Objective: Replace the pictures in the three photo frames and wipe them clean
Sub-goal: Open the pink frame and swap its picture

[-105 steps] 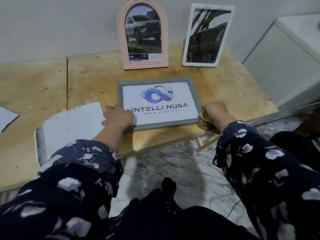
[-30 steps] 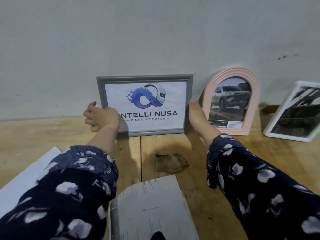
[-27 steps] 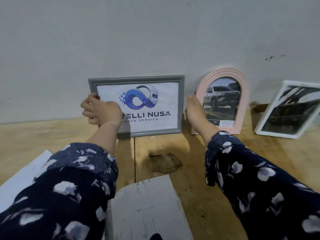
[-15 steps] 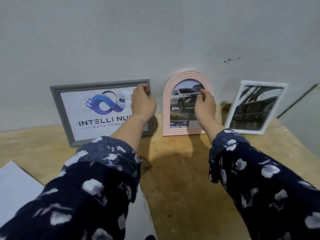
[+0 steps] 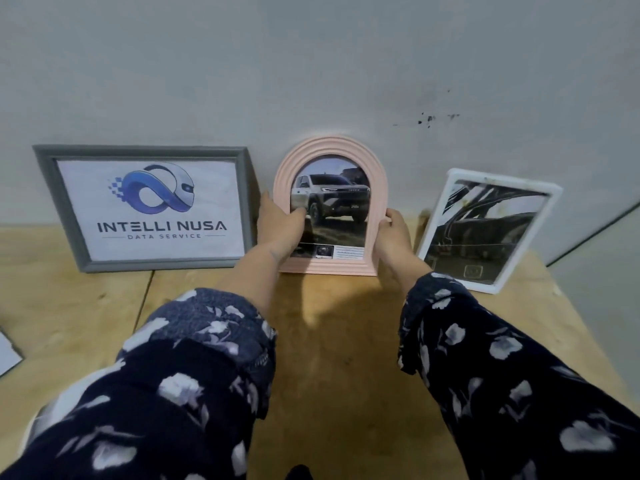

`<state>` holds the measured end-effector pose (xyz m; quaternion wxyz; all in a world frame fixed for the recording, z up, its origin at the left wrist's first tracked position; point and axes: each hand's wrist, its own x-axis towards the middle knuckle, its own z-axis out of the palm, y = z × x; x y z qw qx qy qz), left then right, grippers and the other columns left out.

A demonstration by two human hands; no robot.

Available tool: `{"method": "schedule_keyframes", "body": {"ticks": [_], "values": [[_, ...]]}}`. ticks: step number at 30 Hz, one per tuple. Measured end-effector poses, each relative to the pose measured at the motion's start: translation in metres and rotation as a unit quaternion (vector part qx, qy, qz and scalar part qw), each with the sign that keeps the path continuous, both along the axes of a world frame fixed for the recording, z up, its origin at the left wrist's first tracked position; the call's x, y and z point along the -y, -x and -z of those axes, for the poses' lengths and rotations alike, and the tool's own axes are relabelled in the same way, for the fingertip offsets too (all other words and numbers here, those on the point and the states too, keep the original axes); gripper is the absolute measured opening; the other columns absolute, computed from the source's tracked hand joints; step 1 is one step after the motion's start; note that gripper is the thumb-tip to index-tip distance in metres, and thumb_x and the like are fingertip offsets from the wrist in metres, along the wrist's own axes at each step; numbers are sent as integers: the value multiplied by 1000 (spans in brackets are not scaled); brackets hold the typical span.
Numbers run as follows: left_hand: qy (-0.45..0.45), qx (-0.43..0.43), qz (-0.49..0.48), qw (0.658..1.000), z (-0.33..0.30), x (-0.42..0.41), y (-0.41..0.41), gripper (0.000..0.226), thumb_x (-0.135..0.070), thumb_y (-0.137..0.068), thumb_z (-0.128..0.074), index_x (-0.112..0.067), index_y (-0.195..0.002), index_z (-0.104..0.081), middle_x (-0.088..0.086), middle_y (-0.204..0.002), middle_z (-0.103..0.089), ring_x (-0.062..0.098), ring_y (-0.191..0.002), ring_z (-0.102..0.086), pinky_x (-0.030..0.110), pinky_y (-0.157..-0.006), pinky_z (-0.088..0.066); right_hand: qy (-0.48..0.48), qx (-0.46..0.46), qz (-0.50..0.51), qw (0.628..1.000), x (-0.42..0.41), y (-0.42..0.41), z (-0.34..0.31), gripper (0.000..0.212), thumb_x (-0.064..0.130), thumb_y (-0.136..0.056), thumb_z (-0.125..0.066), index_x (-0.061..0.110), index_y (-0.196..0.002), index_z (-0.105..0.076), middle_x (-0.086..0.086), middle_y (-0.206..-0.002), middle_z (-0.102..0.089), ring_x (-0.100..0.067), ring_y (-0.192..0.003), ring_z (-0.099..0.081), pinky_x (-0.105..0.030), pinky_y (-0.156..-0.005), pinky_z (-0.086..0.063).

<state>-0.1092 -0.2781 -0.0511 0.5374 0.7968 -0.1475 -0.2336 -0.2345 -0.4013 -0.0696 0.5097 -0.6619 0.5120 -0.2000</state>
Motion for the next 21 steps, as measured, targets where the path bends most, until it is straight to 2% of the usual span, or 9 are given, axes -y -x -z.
{"method": "schedule_keyframes", "body": {"ticks": [3, 6, 11, 15, 19, 21], "values": [[5, -17, -40, 999, 0, -2, 11, 83, -32, -89, -62, -16, -152, -11, 8, -153, -30, 29, -139, -32, 43, -114, -28, 17, 15, -15, 1000, 2, 4, -3, 35, 16, -104, -26, 16, -135, -42, -8, -127, -54, -22, -101, -51, -32, -84, -42], [9, -40, -66, 997, -1, -7, 24, 86, -33, -90, -62, -13, -153, -7, 8, -155, -27, 30, -139, -31, 43, -113, -28, 50, 29, -27, 998, 3, 10, -16, 35, 16, -105, -25, 16, -135, -41, -8, -127, -53, -17, -96, -46, -27, -80, -37], [6, -57, -85, 995, -16, -21, 40, 71, -40, -100, -40, -13, -153, -3, 10, -157, -24, 33, -140, -29, 46, -114, -27, 167, 3, -91, 982, 2, 20, -54, 33, 14, -104, -29, 13, -133, -44, -7, -123, -54, -19, -97, -51, -28, -77, -38], [14, 3, -134, 991, -34, -40, 50, 61, -49, -100, -23, -14, -151, -18, 12, -153, -31, 34, -138, -33, 50, -113, -28, 338, -76, -167, 923, -12, 32, -73, 35, 9, -100, -35, 14, -132, -49, -7, -126, -54, -28, -116, -48, -41, -95, -40], [-5, 41, -109, 993, -41, -72, 70, 58, -49, -101, -16, -10, -138, -37, 17, -135, -50, 36, -118, -50, 51, -102, -41, 450, -145, -220, 853, -54, 58, -75, 40, 3, -95, -40, 19, -130, -50, -7, -124, -54, -29, -115, -45, -40, -90, -35], [-44, 60, -82, 994, -38, -84, 82, 62, -49, -101, -13, -6, -135, -43, 19, -134, -51, 38, -119, -50, 47, -105, -39, 490, -164, -231, 824, -70, 71, -69, 42, 3, -92, -43, 20, -130, -50, -7, -122, -54, -30, -113, -46, -40, -87, -34]]}}
